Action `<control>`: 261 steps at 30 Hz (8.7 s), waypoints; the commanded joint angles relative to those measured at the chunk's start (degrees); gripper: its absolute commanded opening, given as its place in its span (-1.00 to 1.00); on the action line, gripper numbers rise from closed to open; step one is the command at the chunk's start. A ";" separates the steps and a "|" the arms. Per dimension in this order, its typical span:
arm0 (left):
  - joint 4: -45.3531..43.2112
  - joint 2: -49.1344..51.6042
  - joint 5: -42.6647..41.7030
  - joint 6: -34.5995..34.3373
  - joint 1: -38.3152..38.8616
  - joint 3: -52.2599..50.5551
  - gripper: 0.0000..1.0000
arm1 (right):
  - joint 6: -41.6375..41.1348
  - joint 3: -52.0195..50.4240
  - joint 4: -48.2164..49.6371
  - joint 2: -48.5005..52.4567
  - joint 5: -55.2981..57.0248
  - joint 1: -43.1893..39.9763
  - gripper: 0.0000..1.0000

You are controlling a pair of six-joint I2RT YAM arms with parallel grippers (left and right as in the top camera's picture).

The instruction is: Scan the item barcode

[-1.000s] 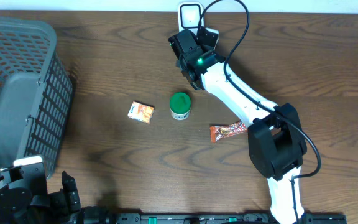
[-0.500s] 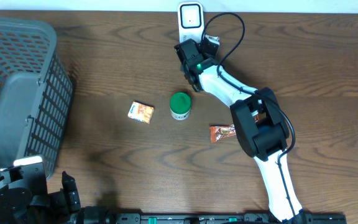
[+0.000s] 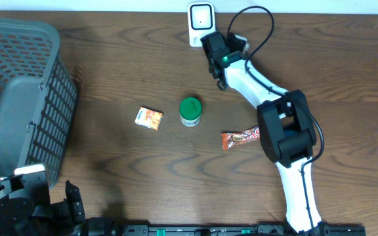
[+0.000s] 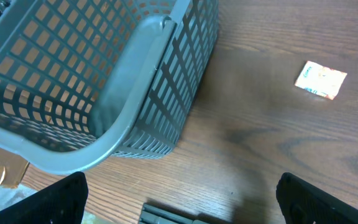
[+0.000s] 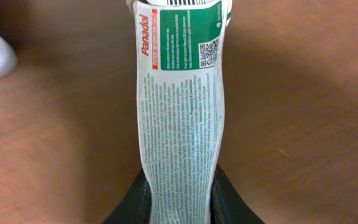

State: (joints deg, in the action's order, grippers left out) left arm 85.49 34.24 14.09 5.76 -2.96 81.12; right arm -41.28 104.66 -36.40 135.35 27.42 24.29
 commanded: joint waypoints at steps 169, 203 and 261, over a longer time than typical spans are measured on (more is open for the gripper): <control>0.00 0.11 0.52 -0.70 -0.24 0.31 0.94 | 20.74 -26.21 -19.47 -37.31 -63.63 24.35 -0.98; 0.00 0.11 0.50 -0.72 -0.24 0.31 0.95 | 44.96 -37.94 -9.20 -34.69 -57.79 1.73 0.99; 0.00 0.11 0.50 -0.70 -0.24 0.31 0.94 | 24.96 -35.04 -3.74 -34.03 -36.96 7.85 -0.97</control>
State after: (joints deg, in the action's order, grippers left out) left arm 85.49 34.24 14.09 5.78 -2.96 81.12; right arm -15.88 69.65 -39.68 98.78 -10.33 31.40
